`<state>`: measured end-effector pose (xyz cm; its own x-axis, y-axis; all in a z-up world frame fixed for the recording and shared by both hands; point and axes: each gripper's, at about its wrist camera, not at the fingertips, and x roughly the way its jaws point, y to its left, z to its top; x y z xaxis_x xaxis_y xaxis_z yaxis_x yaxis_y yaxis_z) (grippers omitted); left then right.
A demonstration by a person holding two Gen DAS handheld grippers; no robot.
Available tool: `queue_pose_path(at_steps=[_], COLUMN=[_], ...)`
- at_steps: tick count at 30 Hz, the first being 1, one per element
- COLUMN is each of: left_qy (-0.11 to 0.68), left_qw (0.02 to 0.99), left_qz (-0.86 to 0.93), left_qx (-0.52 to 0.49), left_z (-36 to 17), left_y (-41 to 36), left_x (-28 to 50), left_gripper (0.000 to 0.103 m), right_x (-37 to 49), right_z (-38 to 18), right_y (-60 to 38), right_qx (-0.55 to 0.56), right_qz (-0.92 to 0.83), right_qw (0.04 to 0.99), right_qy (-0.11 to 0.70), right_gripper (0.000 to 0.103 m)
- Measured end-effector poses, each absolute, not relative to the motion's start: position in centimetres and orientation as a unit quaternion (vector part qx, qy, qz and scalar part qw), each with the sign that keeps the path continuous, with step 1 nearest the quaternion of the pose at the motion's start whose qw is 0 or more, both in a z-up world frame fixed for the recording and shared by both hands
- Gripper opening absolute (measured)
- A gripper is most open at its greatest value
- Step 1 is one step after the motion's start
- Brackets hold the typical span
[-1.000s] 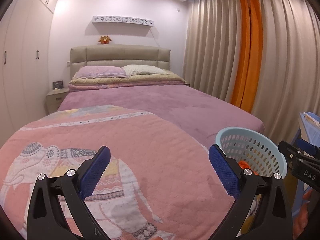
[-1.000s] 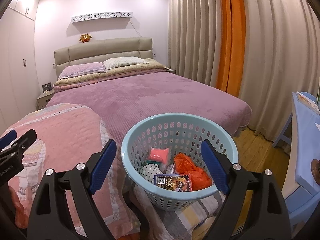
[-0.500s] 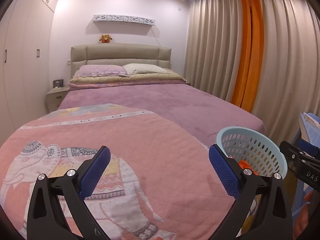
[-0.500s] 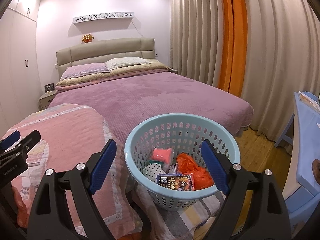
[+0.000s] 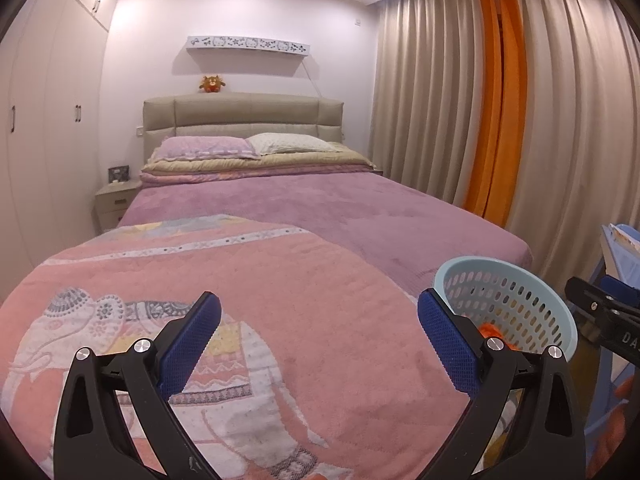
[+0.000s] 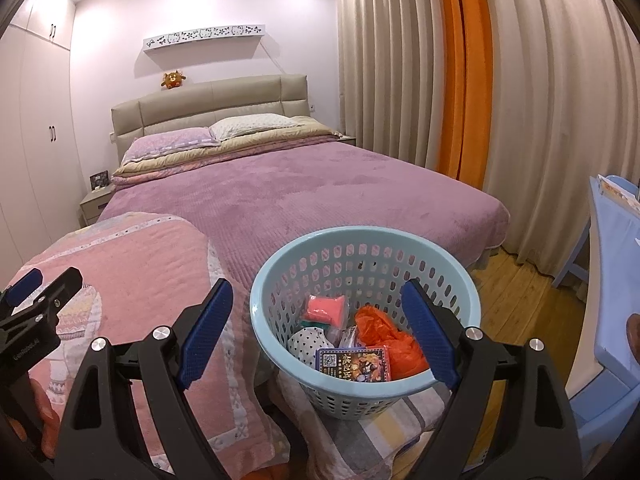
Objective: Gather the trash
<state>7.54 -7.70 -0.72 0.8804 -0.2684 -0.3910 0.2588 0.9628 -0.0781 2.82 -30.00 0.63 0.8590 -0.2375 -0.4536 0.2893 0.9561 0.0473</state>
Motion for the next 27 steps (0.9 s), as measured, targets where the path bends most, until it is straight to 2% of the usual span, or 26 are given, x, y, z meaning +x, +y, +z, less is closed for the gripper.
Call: queue_pose_path(at_steps=[11, 27], left_qy=[0.192, 0.173], left_qw=[0.976, 0.981], left_qz=[-0.101, -0.082], left_qx=[0.005, 0.006], left_z=[2.8, 5.1], left_y=[-7.0, -4.0], left_x=[5.2, 1.9], left_gripper=[0.096, 0.096], right_x=[2.3, 1.6], right_z=[2.3, 5.0], right_y=[-28.2, -23.4], right_qx=[0.041, 0.027], right_qz=[-0.149, -0.119], right_qw=[0.964, 0.973], right_qy=[0.216, 0.197], right_gripper=[0.082, 0.082])
